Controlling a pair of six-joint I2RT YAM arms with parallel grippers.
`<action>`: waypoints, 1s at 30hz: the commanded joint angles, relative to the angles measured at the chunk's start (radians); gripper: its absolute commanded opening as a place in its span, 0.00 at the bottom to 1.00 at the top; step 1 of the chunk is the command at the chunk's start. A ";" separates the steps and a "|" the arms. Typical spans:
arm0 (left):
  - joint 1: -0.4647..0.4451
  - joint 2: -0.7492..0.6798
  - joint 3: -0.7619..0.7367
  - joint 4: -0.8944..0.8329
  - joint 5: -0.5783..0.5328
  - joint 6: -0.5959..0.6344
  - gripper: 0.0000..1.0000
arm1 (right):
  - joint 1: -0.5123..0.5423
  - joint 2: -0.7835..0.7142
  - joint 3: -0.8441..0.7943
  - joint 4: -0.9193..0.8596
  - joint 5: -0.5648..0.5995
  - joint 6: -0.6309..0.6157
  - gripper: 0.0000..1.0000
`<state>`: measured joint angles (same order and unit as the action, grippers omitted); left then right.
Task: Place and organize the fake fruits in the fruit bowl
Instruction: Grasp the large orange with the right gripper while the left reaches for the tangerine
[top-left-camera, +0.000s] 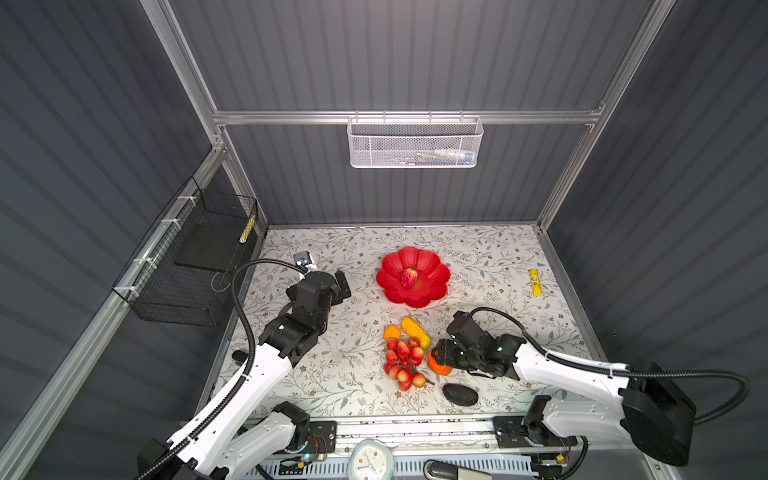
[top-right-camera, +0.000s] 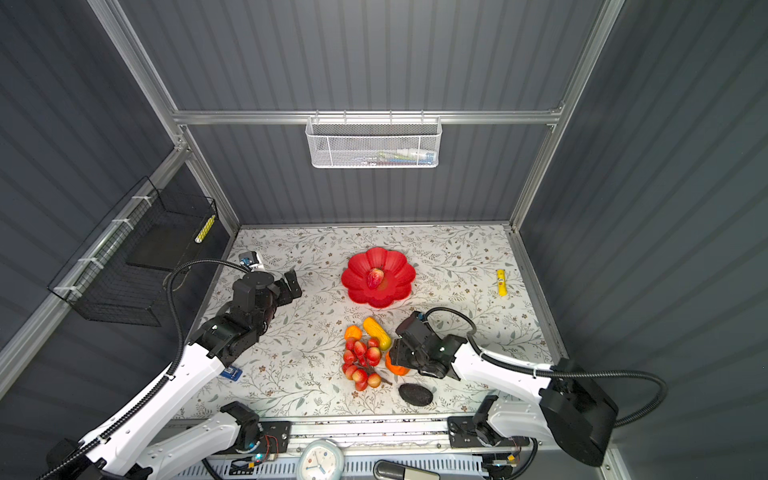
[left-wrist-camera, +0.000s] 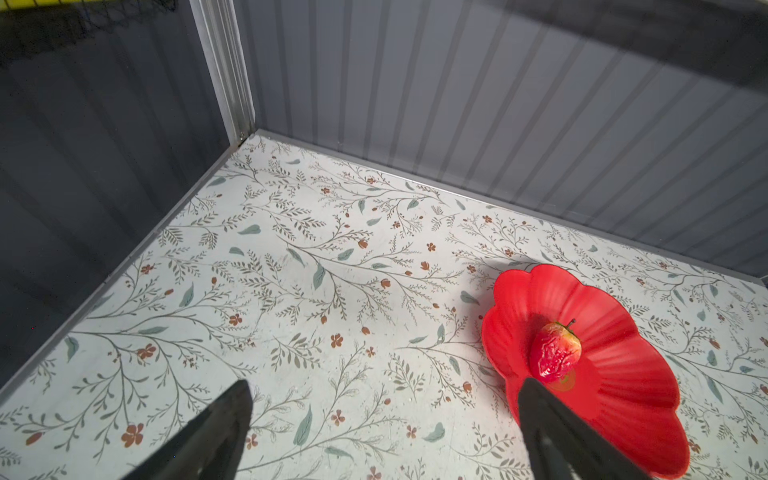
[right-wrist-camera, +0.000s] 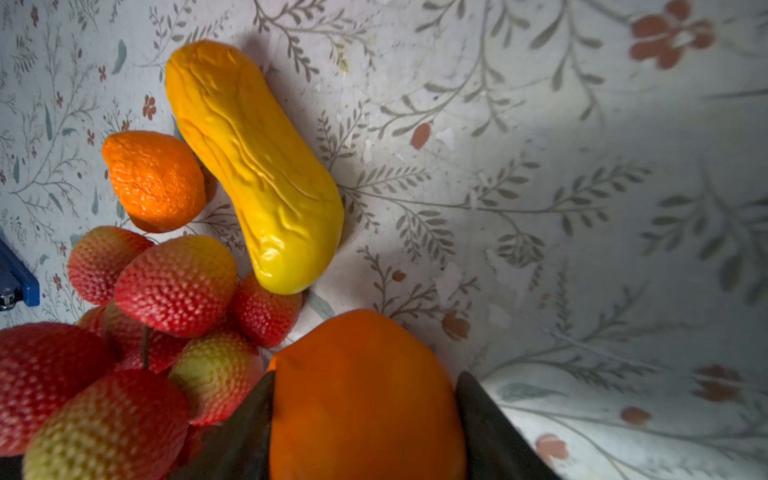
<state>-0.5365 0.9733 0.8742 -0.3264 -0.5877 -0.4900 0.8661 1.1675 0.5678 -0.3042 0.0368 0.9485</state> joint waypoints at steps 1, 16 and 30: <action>0.004 0.011 -0.001 -0.006 0.007 -0.053 1.00 | -0.012 -0.123 0.017 -0.127 0.109 0.017 0.42; 0.006 -0.057 -0.102 -0.115 0.190 -0.147 1.00 | -0.372 0.190 0.486 -0.090 0.000 -0.458 0.41; 0.006 -0.067 -0.186 -0.096 0.393 -0.194 0.98 | -0.387 0.708 0.868 -0.063 -0.009 -0.609 0.44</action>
<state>-0.5350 0.8871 0.7086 -0.4389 -0.2749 -0.6712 0.4839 1.8328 1.3853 -0.3550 0.0322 0.3794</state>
